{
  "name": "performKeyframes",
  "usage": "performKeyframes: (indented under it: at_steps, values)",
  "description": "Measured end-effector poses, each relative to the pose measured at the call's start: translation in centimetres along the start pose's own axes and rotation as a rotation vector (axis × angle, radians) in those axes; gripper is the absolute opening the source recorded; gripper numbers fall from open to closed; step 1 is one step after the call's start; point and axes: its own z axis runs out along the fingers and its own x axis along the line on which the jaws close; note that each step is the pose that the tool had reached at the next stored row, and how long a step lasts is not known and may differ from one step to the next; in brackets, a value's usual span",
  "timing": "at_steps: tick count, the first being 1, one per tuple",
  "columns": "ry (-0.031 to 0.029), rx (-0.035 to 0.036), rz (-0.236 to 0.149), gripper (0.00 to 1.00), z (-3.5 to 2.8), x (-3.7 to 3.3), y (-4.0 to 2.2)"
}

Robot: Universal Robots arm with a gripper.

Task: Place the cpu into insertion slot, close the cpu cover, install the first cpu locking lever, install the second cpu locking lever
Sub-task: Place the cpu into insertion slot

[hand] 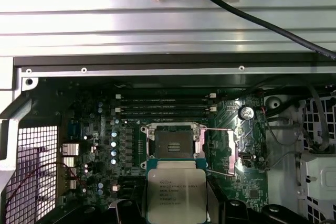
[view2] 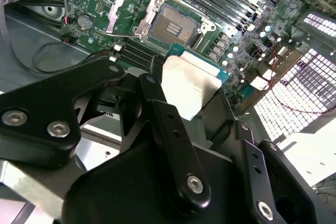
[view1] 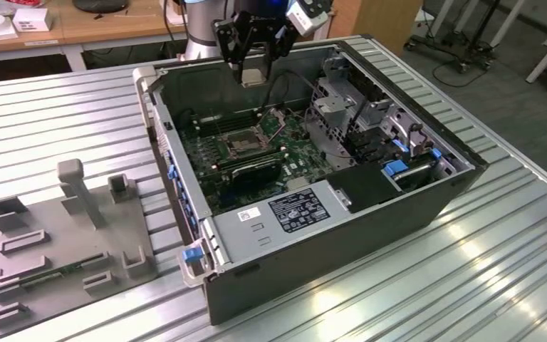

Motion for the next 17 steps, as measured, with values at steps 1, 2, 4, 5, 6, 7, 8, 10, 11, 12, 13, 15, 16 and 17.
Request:
performKeyframes:
  at_steps: [1, 2, 4, 5, 6, 7, 8, 10, 11, 12, 13, 15, 16, 17]
  values:
    - [0.0, 0.0, 0.0, 0.54, 0.0, 0.0, 0.0]
    - [0.0, 0.0, 0.0, 0.54, 0.0, 0.0, 0.0]
    - [-0.0001, -0.0001, 0.0, 0.54, 0.04, 0.0, 0.0]
    - [-0.0001, -0.0002, 0.0, 0.54, 0.06, 0.0, 0.0]
    - [0.0, -0.0001, 0.0, 0.54, 0.08, 0.0, -0.01]
    - [0.0, 0.0, 0.0, 0.54, 0.11, 0.0, -0.01]
    - [-0.0001, -0.0001, 0.0, 0.54, 0.14, 0.0, -0.01]
    - [0.0, 0.0, 0.0, 0.54, 0.2, 0.0, -0.02]
    - [-0.0001, -0.0001, 0.0, 0.54, 0.26, -0.01, -0.02]
    - [-0.0001, -0.0002, 0.0, 0.54, 0.36, -0.01, -0.04]
    - [-0.0001, -0.0001, 0.0, 0.54, 0.48, -0.01, -0.04]
    - [0.0, 0.0, 0.0, 0.54, 0.75, -0.02, -0.07]
    - [0.0, -0.0001, 0.0, 0.54, 0.9, -0.02, -0.08]
    - [0.0, 0.0, 0.0, 0.54, 1.05, -0.02, -0.1]
